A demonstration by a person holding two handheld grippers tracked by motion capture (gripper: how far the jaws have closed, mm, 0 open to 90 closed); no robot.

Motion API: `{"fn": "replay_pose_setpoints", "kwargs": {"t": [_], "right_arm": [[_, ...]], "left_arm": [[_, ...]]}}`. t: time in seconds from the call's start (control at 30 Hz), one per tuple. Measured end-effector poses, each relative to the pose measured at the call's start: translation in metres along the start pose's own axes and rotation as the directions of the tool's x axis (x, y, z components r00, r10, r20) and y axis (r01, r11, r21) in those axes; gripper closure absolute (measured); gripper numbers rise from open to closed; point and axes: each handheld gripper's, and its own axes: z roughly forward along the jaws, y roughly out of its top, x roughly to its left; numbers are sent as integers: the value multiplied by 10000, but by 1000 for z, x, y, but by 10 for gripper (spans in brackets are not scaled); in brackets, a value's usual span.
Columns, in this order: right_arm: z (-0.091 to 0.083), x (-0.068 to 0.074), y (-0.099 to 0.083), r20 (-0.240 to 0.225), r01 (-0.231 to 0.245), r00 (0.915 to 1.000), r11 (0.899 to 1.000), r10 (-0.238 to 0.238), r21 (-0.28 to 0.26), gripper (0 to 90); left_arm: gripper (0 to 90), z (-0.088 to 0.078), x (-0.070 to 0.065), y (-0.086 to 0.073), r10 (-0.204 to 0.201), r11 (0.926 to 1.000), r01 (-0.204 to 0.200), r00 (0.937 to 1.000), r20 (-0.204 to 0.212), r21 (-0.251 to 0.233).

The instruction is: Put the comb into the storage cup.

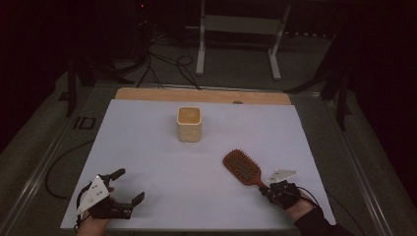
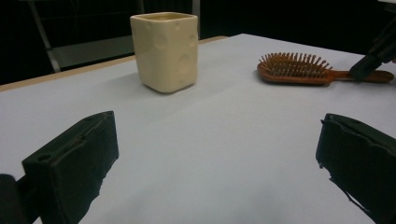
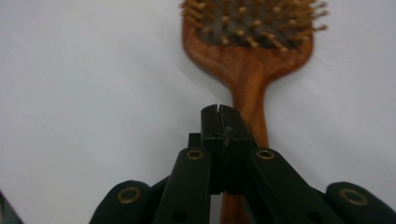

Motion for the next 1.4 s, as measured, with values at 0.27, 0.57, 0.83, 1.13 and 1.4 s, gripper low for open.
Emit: {"fn": "replay_pose_setpoints", "kwargs": {"t": [0.27,0.57,0.83,1.13,1.4], "right_arm": [[0,-10,-3,183,-209,9996,9998,208,60,900],[1,-19,-1,379,-290,9989,9996,289,43,900],[-10,-18,4,381,-36,9993,9997,45,-223,900],[-25,-25,14,426,190,9989,9987,-170,-471,900],[-34,-32,30,238,653,9976,9970,-643,-417,900]], "left_arm": [[0,0,0,0,13,10000,-13,10000,1,-7],[0,0,0,0,19,10000,-19,10000,-13,7],[0,0,0,0,12,10000,-12,10000,-25,3],[0,0,0,0,-4,10000,4,10000,-37,-3],[0,-1,1,0,8,10000,-8,10000,-47,0]]}}
